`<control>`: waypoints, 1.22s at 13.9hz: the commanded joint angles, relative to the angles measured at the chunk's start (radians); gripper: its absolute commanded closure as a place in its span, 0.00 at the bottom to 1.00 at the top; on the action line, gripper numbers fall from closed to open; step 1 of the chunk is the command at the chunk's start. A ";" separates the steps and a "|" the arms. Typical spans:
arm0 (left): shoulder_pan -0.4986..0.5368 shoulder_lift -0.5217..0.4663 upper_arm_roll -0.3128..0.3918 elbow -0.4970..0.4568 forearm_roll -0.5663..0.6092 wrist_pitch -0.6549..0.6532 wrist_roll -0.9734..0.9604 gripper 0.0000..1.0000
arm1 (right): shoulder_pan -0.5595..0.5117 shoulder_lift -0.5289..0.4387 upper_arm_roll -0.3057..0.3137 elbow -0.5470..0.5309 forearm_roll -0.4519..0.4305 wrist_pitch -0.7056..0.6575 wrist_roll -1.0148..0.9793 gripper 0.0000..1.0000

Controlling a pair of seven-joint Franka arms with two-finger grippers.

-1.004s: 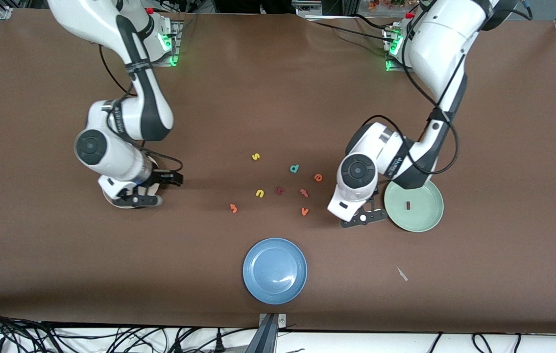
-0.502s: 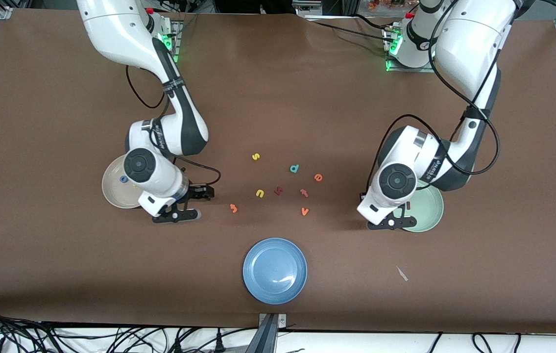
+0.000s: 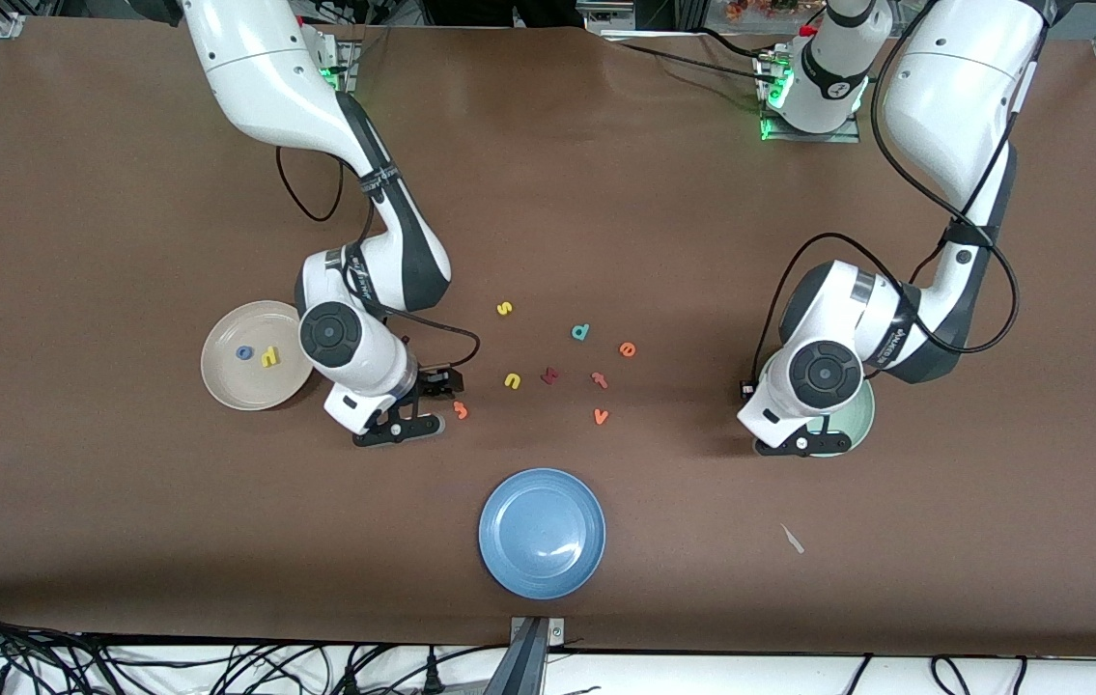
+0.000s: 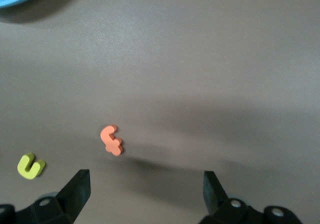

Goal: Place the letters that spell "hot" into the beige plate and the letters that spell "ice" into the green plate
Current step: 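Place the teal c on the green plate with the left gripper, then reach the right gripper to the orange f, the left to the orange e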

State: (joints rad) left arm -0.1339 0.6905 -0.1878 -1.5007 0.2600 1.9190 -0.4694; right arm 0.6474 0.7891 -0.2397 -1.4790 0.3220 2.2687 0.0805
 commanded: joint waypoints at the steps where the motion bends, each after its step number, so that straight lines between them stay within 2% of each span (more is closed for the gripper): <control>1: 0.019 -0.011 -0.006 -0.102 0.028 0.133 0.025 0.96 | 0.008 0.061 0.019 0.042 0.017 0.066 0.002 0.00; 3: 0.043 -0.011 -0.006 -0.150 0.030 0.193 0.028 0.96 | 0.008 0.077 0.033 0.049 0.015 0.097 -0.002 0.00; 8: 0.086 -0.009 -0.006 -0.156 0.044 0.193 0.097 0.94 | 0.009 0.142 0.036 0.130 0.015 0.100 -0.007 0.01; 9: 0.086 -0.009 -0.006 -0.158 0.042 0.193 0.097 0.81 | 0.008 0.145 0.036 0.134 0.014 0.100 -0.011 0.01; 10: 0.085 -0.009 -0.006 -0.158 0.038 0.193 0.088 0.45 | 0.008 0.150 0.036 0.135 0.014 0.101 -0.014 0.01; 11: 0.085 -0.009 -0.006 -0.156 0.038 0.193 0.089 0.01 | 0.009 0.151 0.036 0.138 0.012 0.101 -0.015 0.02; 13: 0.079 -0.016 -0.007 -0.153 0.030 0.178 0.086 0.00 | 0.009 0.151 0.036 0.138 0.009 0.101 -0.015 0.09; 14: 0.076 -0.022 -0.009 -0.150 0.027 0.169 0.084 0.00 | 0.011 0.151 0.037 0.138 0.006 0.100 -0.018 0.19; 15: 0.076 -0.029 -0.015 -0.147 0.024 0.149 0.084 0.00 | 0.011 0.150 0.036 0.138 0.006 0.098 -0.018 0.34; 17: 0.074 -0.063 -0.042 -0.142 -0.045 0.101 0.083 0.00 | 0.011 0.150 0.037 0.138 0.006 0.098 -0.018 0.52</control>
State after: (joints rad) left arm -0.0566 0.6849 -0.2096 -1.6340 0.2595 2.0760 -0.3888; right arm 0.6581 0.9192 -0.2055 -1.3722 0.3217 2.3729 0.0735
